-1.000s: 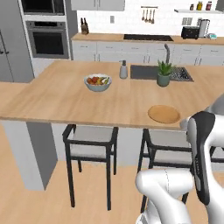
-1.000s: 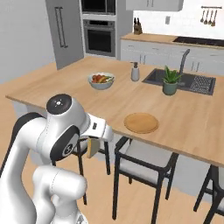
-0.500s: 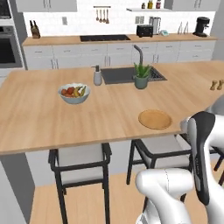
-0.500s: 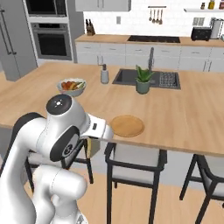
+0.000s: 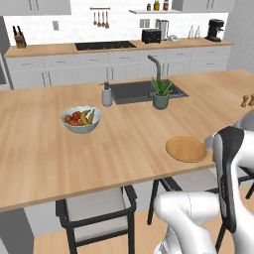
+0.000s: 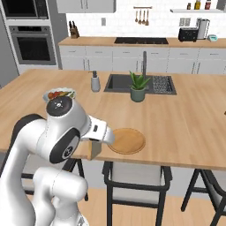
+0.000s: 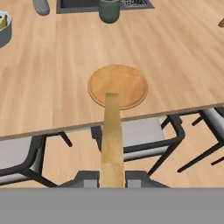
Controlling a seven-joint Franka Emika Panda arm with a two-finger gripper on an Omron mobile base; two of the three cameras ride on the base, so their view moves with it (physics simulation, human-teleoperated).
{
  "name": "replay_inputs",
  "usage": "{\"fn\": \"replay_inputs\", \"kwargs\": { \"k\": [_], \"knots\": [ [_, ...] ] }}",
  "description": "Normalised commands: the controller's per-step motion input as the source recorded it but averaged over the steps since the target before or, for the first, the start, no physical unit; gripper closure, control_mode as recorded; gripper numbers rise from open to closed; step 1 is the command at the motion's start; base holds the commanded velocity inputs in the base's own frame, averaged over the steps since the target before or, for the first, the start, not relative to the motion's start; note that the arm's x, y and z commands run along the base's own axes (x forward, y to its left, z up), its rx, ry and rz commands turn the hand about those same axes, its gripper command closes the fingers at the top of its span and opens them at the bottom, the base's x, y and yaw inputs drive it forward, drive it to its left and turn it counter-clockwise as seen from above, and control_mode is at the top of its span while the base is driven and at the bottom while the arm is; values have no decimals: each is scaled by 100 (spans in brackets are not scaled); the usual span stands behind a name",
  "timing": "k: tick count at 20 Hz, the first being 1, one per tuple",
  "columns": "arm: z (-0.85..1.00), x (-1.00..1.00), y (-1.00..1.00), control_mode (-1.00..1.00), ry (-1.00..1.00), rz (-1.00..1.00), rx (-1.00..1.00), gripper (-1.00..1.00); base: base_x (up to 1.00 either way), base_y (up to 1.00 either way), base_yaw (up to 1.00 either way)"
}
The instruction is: Start the toaster. Once the lever pops up, take the bread to the plate on the dining counter.
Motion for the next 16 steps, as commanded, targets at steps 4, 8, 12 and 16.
{"fn": "replay_inputs", "kwargs": {
  "k": [4, 8, 12, 16],
  "knots": [
    [-3, 86, -2, -100, 0, 0, 3, 100, 0, 0, 0],
    [-16, 88, -11, -100, 0, 0, 7, 100, 0, 0, 0],
    [-35, 72, -41, -100, 0, 0, 13, 100, 0, 0, 0],
    [-43, 60, -31, -100, -3, 0, 15, 100, 0, 0, 0]
  ]
}}
